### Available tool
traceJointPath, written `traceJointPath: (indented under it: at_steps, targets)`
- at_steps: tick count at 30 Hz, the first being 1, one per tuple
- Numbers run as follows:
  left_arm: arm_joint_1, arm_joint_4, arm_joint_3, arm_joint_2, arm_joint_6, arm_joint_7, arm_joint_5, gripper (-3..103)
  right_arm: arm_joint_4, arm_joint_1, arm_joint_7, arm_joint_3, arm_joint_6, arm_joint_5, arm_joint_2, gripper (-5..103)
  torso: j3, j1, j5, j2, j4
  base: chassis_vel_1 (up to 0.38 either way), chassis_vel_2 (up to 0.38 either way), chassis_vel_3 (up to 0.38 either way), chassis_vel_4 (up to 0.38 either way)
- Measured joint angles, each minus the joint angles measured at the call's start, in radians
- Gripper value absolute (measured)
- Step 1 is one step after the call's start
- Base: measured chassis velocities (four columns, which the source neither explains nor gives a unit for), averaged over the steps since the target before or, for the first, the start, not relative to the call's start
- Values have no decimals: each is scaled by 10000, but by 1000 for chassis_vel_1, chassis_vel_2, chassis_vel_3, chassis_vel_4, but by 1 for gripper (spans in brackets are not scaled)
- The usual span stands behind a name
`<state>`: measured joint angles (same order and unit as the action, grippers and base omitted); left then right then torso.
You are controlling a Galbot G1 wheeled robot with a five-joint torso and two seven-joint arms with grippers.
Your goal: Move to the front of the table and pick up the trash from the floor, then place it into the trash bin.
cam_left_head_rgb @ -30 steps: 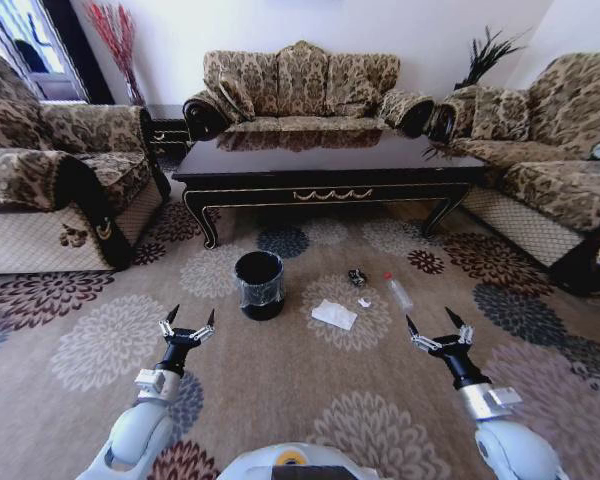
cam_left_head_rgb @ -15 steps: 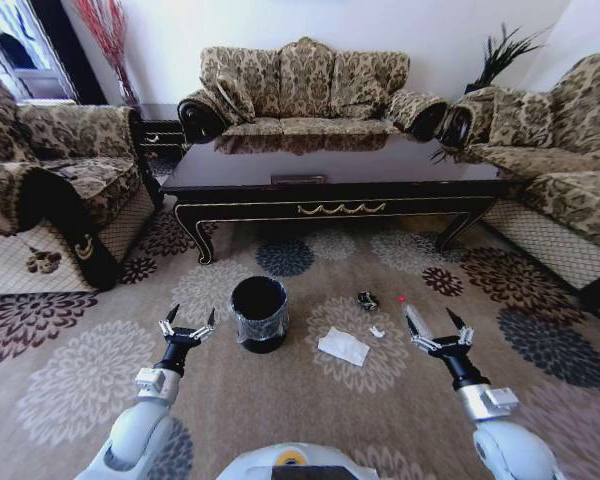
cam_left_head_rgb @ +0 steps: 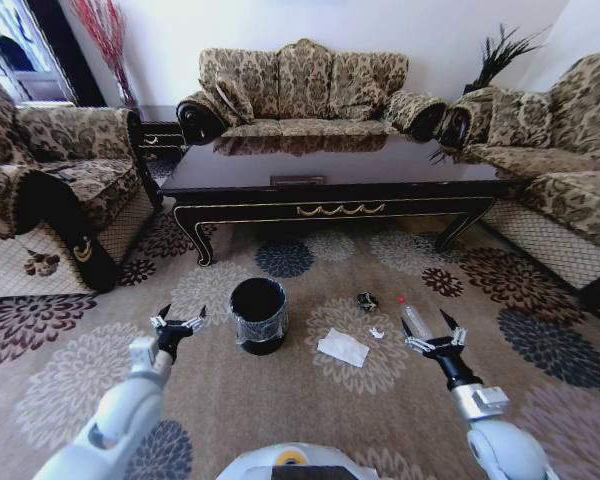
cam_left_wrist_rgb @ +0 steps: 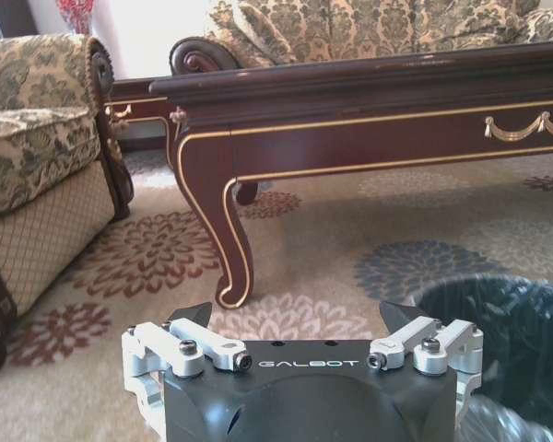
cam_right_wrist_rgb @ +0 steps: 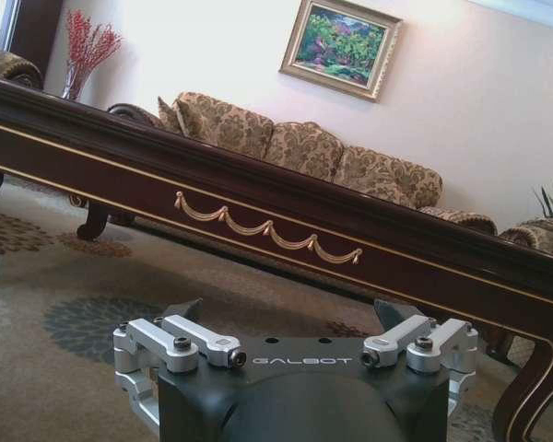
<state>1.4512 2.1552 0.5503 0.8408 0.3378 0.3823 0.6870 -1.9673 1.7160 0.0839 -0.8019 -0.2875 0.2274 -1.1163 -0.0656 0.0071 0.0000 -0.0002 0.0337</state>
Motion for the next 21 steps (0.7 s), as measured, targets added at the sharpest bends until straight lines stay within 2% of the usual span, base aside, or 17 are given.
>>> traceJointPath:
  at_steps: [1,3,4,6,7,10,12,14,15,16,19,20,21]
  targets:
    - [0,0,0,0,0,0,0,100,0,0,0,0,0,0,0,100,0,0,0,0,0,0,0,0,0]
    - [-466,-5,-197,-346,218,119,692,100,27,-21,0,65,0,-19,14,100,0,0,0,0,5,0,0,0,0]
    - [-466,-5,-197,-346,218,119,692,100,27,-21,0,65,0,-19,14,100,0,0,0,0,5,0,0,0,0]
    - [-1405,-190,-754,-755,481,261,1267,100,29,-18,-3,92,8,-22,28,100,0,0,0,1,5,0,0,0,0]
    - [-1405,-190,-754,-755,481,261,1267,100,29,-18,-3,92,8,-22,28,100,0,0,0,1,5,0,0,0,0]
    - [-2639,-586,-1604,-1072,1033,498,1988,100,14,34,-16,74,17,-56,8,100,-1,0,1,1,3,0,0,0,0]
    - [-2998,-732,-1859,-1101,1191,596,2272,100,-3,63,-18,59,17,-74,-27,100,-1,0,0,0,6,0,0,0,0]
    - [-3882,-1062,-2443,-1115,1699,939,3265,103,-34,134,-18,26,17,-125,-117,100,-1,1,-2,1,4,0,0,0,0]
    - [-4212,-1179,-2653,-1107,1902,1111,3822,100,-37,164,-15,6,15,-147,-152,100,-1,1,0,1,6,0,0,0,0]
    - [-4212,-1179,-2653,-1107,1902,1111,3822,100,-37,164,-15,6,15,-147,-152,100,-1,1,0,1,6,0,0,0,0]
    - [-5329,-1516,-3363,-990,2625,1761,5730,93,-37,238,-1,-87,0,-190,-269,100,-2,1,-1,1,6,0,0,0,0]
    - [-5329,-1516,-3363,-990,2625,1761,5730,93,-37,238,-1,-87,0,-190,-269,100,-2,1,-1,1,6,0,0,0,0]
    - [-5622,-1597,-3543,-969,2803,2001,6269,93,-37,250,0,-111,-2,-191,-288,100,-2,1,2,1,3,0,0,0,0]
